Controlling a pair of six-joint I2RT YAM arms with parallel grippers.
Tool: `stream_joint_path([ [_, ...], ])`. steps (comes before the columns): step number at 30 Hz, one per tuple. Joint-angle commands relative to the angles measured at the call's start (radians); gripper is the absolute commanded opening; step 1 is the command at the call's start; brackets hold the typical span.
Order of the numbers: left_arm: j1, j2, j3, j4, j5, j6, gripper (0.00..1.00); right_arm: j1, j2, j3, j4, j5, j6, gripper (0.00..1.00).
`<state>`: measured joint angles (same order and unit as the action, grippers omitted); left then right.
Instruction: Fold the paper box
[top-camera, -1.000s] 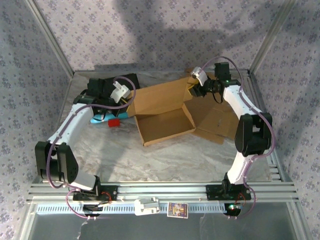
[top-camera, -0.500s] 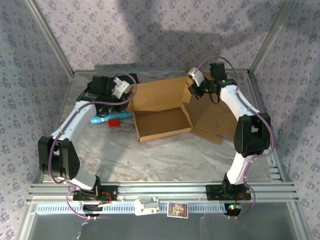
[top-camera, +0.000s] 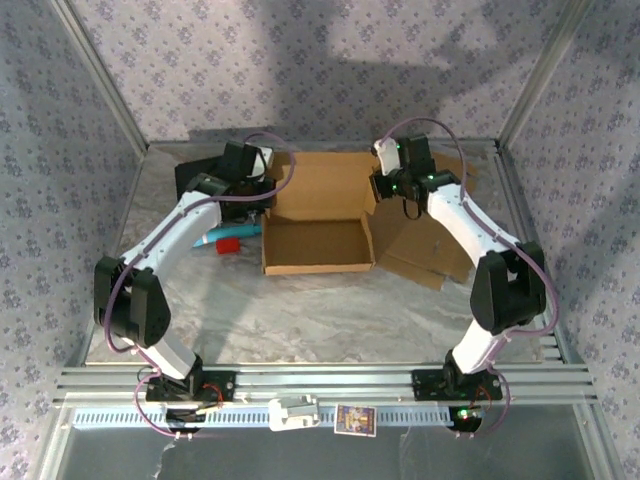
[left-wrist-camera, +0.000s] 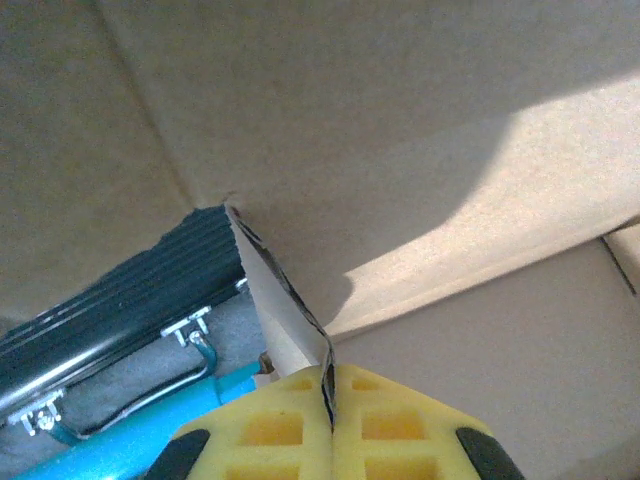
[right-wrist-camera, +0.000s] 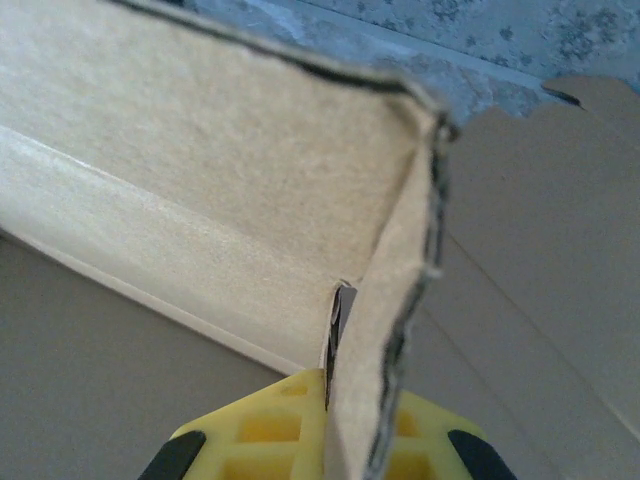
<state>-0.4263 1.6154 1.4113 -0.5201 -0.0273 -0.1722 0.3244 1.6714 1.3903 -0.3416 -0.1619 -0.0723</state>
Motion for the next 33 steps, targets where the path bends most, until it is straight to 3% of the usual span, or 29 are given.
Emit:
stream_joint_path([
  [1,-0.028,0.017,0.038,0.019,0.008,-0.079,0.0,0.062,-0.058,-0.029,0.067,0.09,0.132,0.0],
  [9,-0.027,0.005,-0.006,0.078,0.112,-0.096,0.0,0.107,-0.084,-0.025,0.08,0.212,0.237,0.0],
  [21,-0.003,-0.06,-0.187,0.356,0.23,-0.136,0.0,0.16,-0.138,-0.218,0.354,0.316,0.411,0.0],
  [33,-0.012,-0.163,-0.448,0.629,0.291,-0.102,0.0,0.201,-0.234,-0.523,0.631,0.313,0.332,0.0],
])
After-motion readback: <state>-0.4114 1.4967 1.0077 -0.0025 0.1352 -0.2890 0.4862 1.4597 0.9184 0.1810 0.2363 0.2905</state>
